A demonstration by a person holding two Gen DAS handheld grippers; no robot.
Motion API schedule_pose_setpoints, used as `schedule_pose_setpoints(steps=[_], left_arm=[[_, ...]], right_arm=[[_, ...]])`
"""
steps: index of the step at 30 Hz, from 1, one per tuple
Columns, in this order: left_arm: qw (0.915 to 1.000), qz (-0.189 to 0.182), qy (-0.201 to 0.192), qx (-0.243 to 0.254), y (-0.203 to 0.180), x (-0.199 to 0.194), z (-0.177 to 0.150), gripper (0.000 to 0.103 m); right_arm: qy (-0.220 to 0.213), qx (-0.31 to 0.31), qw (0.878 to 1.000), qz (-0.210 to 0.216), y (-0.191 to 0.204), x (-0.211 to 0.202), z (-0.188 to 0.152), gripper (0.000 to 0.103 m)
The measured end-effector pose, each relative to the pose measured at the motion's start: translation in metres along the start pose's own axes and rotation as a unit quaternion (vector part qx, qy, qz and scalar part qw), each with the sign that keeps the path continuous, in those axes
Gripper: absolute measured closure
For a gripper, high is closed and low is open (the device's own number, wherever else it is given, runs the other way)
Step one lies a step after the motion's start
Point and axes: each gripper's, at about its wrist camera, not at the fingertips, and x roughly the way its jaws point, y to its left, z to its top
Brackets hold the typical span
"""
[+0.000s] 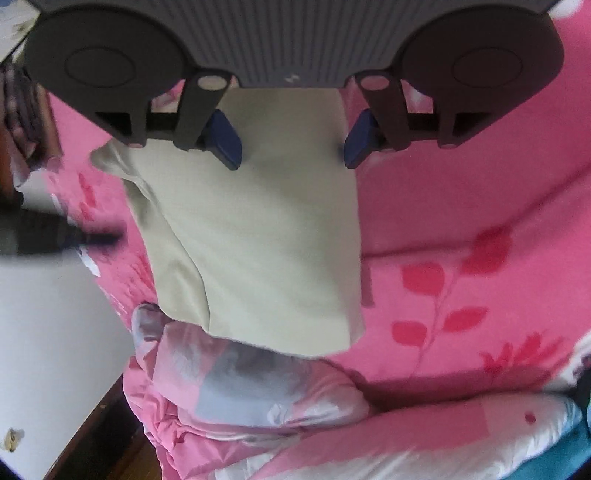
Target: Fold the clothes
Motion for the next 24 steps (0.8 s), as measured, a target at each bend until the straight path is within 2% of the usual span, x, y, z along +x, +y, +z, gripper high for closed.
schedule_pose_setpoints(steps=[1,3,4,6,7,8,9,11,14,17,20,21,24], left_arm=[[1.0,-0.001,0.001,-0.003,0.0,0.002,-0.003,0.038],[0.9999,0.001,0.002,-0.013,0.002,0.007,-0.01,0.036],[0.9996,-0.004,0.003,-0.026,0.005,0.009,-0.013,0.033],[0.9982,-0.021,0.006,-0.055,0.012,0.014,-0.018,0.033],[0.9977,-0.024,0.007,-0.063,0.014,0.015,-0.019,0.032],[0.9975,-0.022,0.006,-0.067,0.014,0.015,-0.019,0.032],[0.9974,-0.021,0.006,-0.069,0.015,0.015,-0.02,0.032],[0.9972,-0.023,0.004,-0.071,0.016,0.014,-0.022,0.032],[0.9966,-0.027,0.003,-0.078,0.017,0.014,-0.026,0.032],[0.9969,-0.027,0.001,-0.073,0.016,0.014,-0.028,0.032],[0.9973,-0.031,0.003,-0.067,0.016,0.015,-0.027,0.032],[0.9972,-0.033,0.006,-0.066,0.017,0.016,-0.026,0.032],[0.9979,-0.035,0.012,-0.053,0.015,0.015,-0.029,0.032]], right_arm=[[-0.018,-0.006,1.0,0.008,0.003,0.002,0.013,0.084],[-0.024,-0.026,0.999,0.013,0.005,0.033,0.026,0.084],[-0.016,-0.034,0.999,0.009,0.003,0.053,0.028,0.086],[0.046,-0.027,0.998,-0.024,-0.015,0.111,0.01,0.085],[0.04,0.011,0.999,-0.006,-0.028,0.118,0.005,0.085],[0.039,0.043,0.998,0.006,-0.037,0.122,0.003,0.085],[0.045,0.054,0.998,0.002,-0.036,0.114,0.014,0.085],[0.029,0.045,0.998,-0.015,-0.023,0.089,0.035,0.084],[-0.021,0.023,0.999,0.039,0.001,0.064,0.069,0.085],[-0.025,0.003,0.996,0.088,0.02,0.104,0.092,0.086],[0.029,-0.027,0.997,0.06,0.03,0.184,0.074,0.087],[0.017,-0.015,0.998,0.064,0.026,0.187,0.072,0.086],[0.027,0.04,0.997,0.062,0.021,0.158,0.089,0.085]])
